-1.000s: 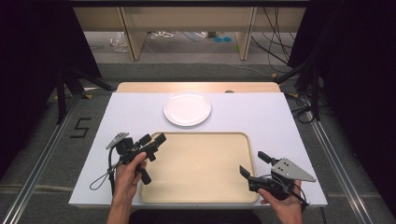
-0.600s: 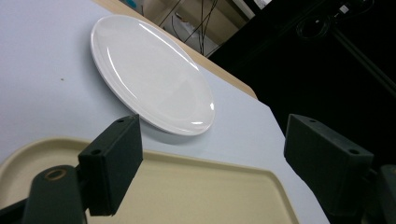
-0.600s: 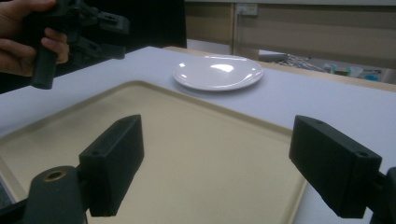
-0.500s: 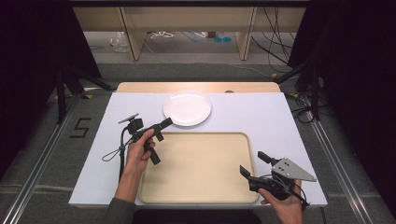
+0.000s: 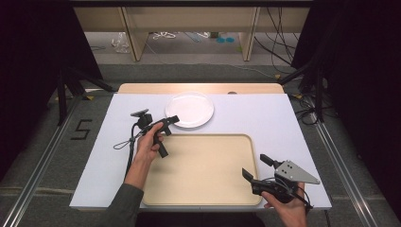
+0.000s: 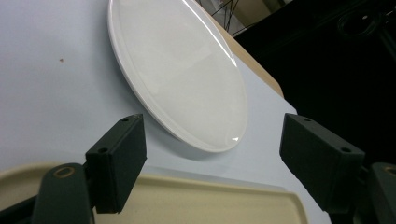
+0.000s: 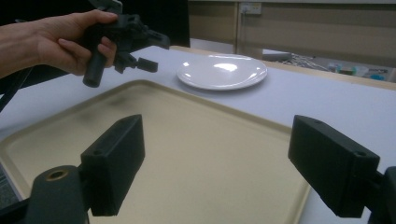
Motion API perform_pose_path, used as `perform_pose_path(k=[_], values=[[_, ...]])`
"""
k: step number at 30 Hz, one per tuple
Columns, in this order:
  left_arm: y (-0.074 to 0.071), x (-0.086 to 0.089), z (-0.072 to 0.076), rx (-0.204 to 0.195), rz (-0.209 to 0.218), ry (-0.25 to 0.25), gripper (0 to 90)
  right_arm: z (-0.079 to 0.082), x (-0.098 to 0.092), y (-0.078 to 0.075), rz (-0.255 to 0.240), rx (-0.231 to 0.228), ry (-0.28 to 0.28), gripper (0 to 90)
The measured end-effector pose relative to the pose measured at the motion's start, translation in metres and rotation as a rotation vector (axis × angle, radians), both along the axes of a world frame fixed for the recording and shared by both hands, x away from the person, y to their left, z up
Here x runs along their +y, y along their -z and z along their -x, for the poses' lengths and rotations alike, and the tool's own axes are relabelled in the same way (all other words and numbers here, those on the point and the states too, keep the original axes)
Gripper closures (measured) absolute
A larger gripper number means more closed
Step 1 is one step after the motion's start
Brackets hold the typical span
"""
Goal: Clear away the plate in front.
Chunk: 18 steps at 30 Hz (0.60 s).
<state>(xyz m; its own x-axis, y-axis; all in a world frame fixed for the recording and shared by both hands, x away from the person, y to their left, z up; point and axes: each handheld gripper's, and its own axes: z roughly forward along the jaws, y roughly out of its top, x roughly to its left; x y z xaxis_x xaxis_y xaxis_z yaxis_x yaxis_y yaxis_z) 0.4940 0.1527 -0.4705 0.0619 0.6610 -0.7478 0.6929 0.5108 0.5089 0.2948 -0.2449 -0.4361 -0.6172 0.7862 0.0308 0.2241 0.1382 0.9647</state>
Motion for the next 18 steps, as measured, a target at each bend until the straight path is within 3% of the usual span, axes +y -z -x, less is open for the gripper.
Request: perform_pose_path(k=[3, 8, 10, 11, 12, 15, 18], values=[[0.0, -0.002, -0.008, 0.02, 0.016, 0.0, 23.2, 0.0, 0.0, 0.0, 0.0, -0.001, 0.001, 19.5], [0.001, -0.004, -0.018, 0.057, 0.0, -0.022, 23.1, 0.0, 0.0, 0.0, -0.002, 0.001, 0.004, 19.7], [0.006, -0.001, -0.023, 0.083, 0.005, -0.021, 23.2, 0.002, 0.001, -0.001, -0.009, 0.033, 0.002, 19.7], [0.006, -0.001, -0.023, 0.083, 0.005, -0.021, 23.2, 0.002, 0.001, -0.001, -0.009, 0.033, 0.002, 19.7], [0.007, -0.003, -0.025, 0.084, 0.034, -0.026, 23.2, 0.003, 0.001, -0.001, -0.014, 0.037, -0.005, 19.8], [0.008, -0.004, -0.027, 0.092, 0.017, -0.01, 23.0, 0.002, 0.001, -0.001, -0.016, 0.039, -0.01, 19.8], [0.009, -0.006, -0.031, 0.108, 0.026, -0.025, 23.1, 0.002, 0.002, 0.0, -0.018, 0.045, -0.019, 20.1]])
